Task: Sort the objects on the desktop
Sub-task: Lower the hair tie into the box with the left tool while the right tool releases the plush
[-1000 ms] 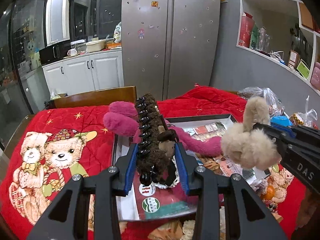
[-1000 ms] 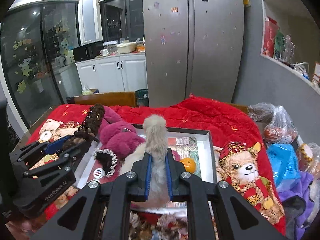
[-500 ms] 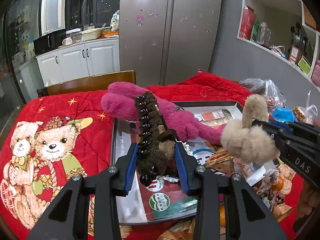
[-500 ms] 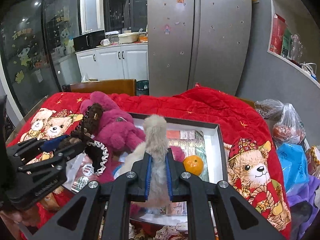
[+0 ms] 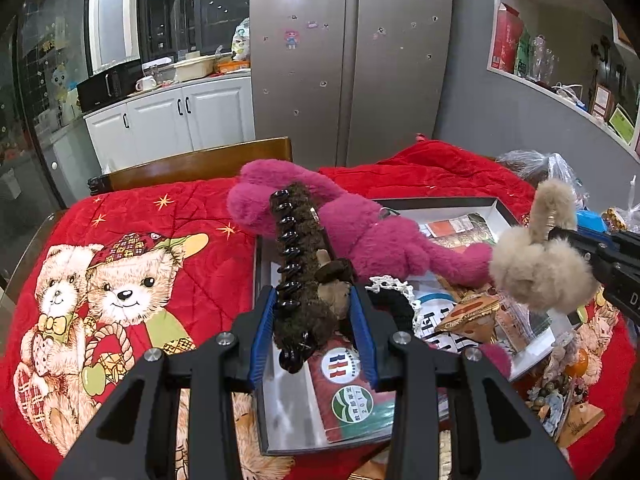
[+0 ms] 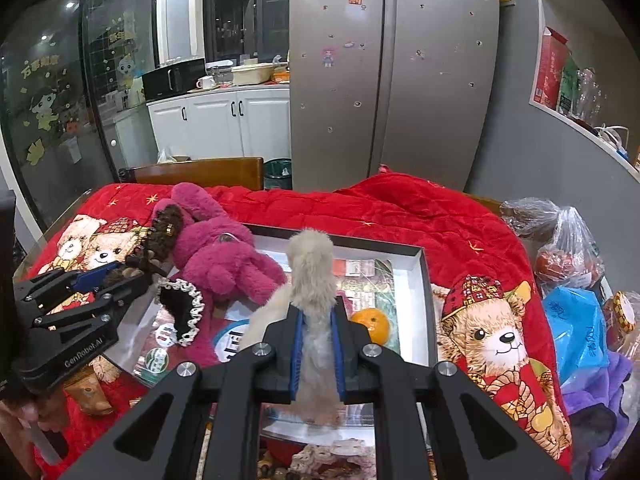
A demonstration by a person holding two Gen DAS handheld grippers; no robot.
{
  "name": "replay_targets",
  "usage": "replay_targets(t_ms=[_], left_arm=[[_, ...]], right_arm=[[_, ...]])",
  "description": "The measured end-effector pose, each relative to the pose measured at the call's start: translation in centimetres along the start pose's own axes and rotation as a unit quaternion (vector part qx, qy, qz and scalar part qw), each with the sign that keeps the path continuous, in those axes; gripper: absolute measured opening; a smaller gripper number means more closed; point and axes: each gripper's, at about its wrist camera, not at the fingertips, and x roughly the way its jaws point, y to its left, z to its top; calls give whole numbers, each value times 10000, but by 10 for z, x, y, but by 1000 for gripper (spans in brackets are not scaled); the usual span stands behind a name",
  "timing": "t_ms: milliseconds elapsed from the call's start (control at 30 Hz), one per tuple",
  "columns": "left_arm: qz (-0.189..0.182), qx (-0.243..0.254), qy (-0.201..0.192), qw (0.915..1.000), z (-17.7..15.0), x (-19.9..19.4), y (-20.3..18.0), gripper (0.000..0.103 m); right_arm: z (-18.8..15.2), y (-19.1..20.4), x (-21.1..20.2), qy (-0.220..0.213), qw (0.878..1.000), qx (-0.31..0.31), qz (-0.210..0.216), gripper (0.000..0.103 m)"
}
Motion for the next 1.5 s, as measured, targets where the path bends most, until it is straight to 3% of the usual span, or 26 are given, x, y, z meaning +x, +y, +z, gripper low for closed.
replay_targets(t_ms=[933, 1000, 1067, 1100, 1133, 1300, 1500], left_arm=[[153, 156, 359, 9991, -9, 24, 1, 39], [120, 106, 329, 9993, -8, 22, 1, 46], [178, 123, 242, 9995, -7, 17, 0, 85], [268, 148, 143, 9994, -6, 14, 0, 91], [353, 171, 59, 9992, -5, 11, -1, 95], [519, 195, -16, 9985, 1, 1, 2, 97], [446, -47, 80, 9990, 1, 3, 12, 97]], right_arm=[[-7, 4, 19, 289, 9996, -54, 30, 13], [-7, 3, 19, 292, 9996, -3, 50, 15], [-6, 1, 18, 278, 9994, 149, 171, 29], [-6, -1, 17, 256, 9992, 220, 200, 45], [-5, -1, 16, 222, 9993, 261, 174, 53], [-1, -4, 6, 68, 9996, 276, 93, 62], [0, -4, 6, 100, 9995, 289, 47, 63]])
